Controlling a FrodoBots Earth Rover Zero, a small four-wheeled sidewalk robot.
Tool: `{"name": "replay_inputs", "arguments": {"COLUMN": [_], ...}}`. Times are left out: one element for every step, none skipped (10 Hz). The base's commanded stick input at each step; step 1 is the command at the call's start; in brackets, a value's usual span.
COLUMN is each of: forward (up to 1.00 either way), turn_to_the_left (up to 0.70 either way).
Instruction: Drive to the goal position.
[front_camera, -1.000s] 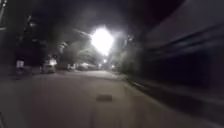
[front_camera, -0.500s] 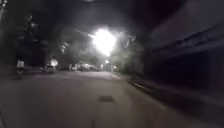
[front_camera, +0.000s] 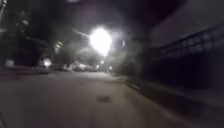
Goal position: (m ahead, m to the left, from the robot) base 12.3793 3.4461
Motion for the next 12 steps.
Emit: {"name": "replay_inputs", "arguments": {"forward": [0.7,0.7,0.7,0.7,0.7,0.7,0.7,0.7,0.7,0.7,0.7,0.7], "turn_to_the_left": [-0.07,-0.04,0.0,0.0,0.0,0.0,-0.17,-0.35,-0.35,-0.35,0.0,0.0]}}
